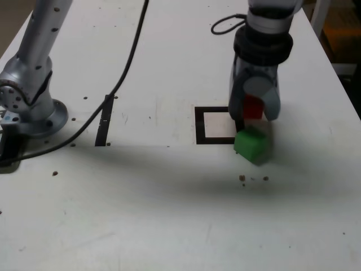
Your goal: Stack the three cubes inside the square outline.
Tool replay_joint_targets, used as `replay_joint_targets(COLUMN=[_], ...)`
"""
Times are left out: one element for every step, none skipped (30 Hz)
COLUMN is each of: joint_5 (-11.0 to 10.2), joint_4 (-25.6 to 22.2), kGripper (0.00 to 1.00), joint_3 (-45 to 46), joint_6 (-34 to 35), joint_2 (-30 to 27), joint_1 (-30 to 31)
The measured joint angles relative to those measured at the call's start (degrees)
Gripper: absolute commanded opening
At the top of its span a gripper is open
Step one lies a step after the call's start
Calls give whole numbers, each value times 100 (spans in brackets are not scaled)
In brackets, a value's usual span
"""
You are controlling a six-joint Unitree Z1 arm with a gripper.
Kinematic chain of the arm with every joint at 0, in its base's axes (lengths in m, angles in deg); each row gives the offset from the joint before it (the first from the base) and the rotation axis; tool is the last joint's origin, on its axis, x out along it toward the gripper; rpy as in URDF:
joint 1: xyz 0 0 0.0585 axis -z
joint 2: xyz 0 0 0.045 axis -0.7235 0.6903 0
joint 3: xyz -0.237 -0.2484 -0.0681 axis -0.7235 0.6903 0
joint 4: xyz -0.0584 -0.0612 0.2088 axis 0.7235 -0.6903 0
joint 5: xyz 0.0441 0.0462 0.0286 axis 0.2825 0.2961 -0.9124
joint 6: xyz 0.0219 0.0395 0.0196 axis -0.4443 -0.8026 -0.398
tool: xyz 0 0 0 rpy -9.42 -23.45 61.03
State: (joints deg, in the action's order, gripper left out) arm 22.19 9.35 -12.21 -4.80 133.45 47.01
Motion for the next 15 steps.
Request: replay_joint_targets(joint_5=[-45, -64, -99, -157, -216, -251, -301, -321, -342, -354, -356, -351, -333, -301, -237], joint_4=[-94, -130, -200, -309, -454, -547, -694, -766, -875, -971, -1059, -1134, -1195, -1232, -1248], kGripper=[24, 24, 24, 24, 25, 25, 25, 25, 25, 25, 25, 25, 25, 25, 25], joint_3=[25, 41, 64, 99, 151, 195, 259, 286, 334, 400, 482, 563, 644, 719, 817], joint_6=[41, 60, 94, 154, 215, 249, 310, 347, 390, 426, 448, 467, 483, 496, 508], joint_2=[-85, -133, -186, -235, -299, -352, -444, -509, -586, -644, -694, -733, -762, -784, -797], joint_1=[0, 0, -1, -1, -1, -1, -5, -6, -6, -6, -6, -6, -6, -6, -6])
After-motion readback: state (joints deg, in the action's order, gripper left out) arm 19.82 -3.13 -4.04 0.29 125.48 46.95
